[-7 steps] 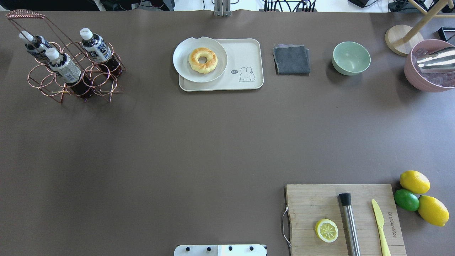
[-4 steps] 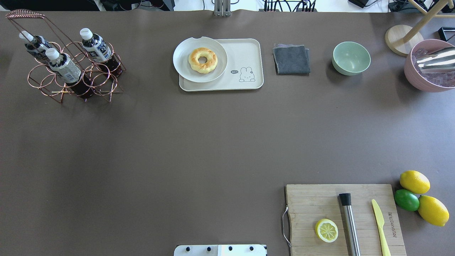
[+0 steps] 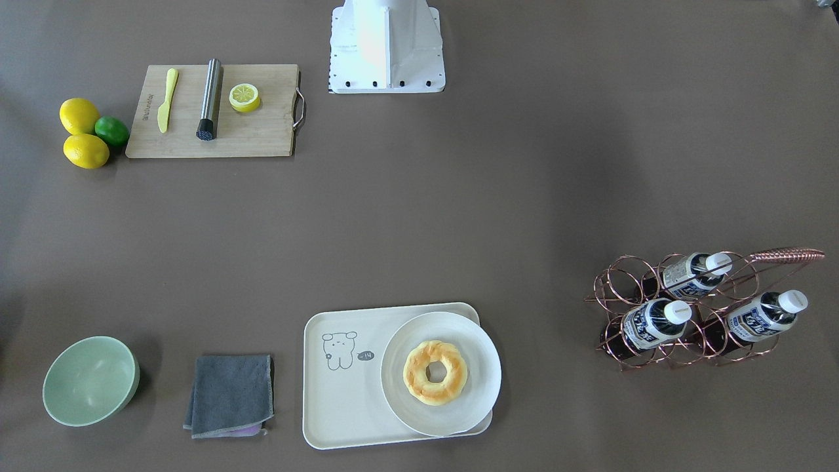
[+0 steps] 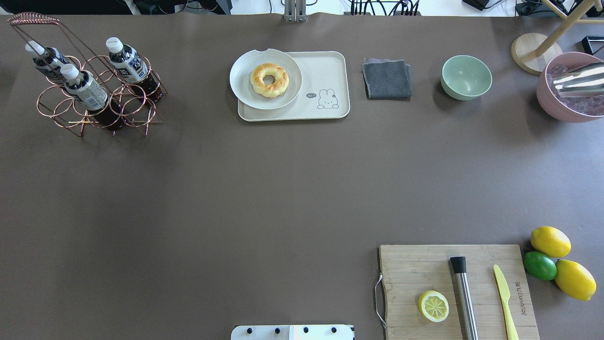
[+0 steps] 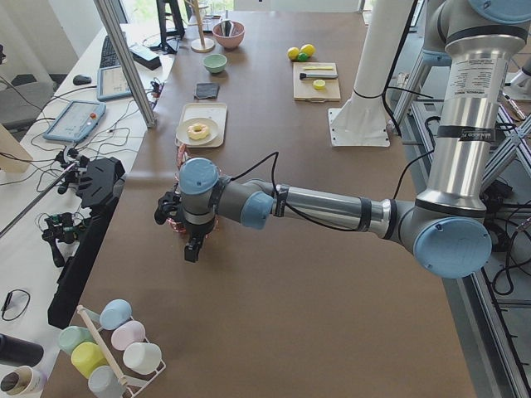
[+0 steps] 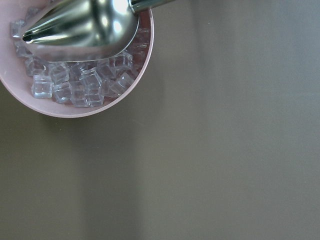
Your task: Place tea on tray
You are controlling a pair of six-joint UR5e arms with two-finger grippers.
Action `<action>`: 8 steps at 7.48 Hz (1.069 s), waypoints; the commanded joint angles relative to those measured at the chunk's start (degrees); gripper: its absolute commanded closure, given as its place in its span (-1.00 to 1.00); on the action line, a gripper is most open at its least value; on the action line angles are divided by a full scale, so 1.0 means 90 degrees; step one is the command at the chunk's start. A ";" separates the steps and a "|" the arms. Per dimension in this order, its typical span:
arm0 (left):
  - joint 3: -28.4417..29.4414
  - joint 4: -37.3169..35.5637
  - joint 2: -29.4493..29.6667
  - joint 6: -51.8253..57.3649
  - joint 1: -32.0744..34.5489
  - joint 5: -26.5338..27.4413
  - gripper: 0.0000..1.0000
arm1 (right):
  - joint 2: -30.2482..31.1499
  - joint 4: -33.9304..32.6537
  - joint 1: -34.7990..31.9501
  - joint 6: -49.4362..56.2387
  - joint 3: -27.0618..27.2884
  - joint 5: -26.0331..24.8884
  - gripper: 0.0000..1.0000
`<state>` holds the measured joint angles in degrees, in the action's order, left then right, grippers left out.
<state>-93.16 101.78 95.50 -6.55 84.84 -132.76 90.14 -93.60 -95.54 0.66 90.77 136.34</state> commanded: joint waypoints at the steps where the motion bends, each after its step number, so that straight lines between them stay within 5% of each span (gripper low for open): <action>1: -0.1246 0.0009 -0.0103 -0.0004 -0.0383 -0.0014 -0.95 | 0.0004 0.0000 0.0001 -0.0014 0.0012 0.0056 -1.00; 3: -0.2019 0.0164 0.0062 -0.0033 -0.0393 -0.0323 -0.95 | 0.0004 0.0000 -0.0019 -0.0024 0.0022 0.0115 -1.00; 4: -0.2293 0.0243 0.0053 -0.0836 -0.0383 -0.1003 -0.95 | -0.0005 0.0000 -0.0019 -0.0024 0.0060 0.0115 -1.00; 5: -0.2276 0.1123 0.0111 -0.1163 -0.0383 -0.1078 -0.95 | -0.0025 0.0000 -0.0019 -0.0024 0.0070 0.0115 -1.00; 8: -0.1860 0.2029 0.0024 -0.1543 -0.0383 -0.0474 -0.95 | -0.0035 0.0000 -0.0019 -0.0015 0.0071 0.0105 -1.00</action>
<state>-113.08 116.65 96.14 -16.88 81.56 -138.87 89.82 -93.57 -95.71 0.51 91.38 137.30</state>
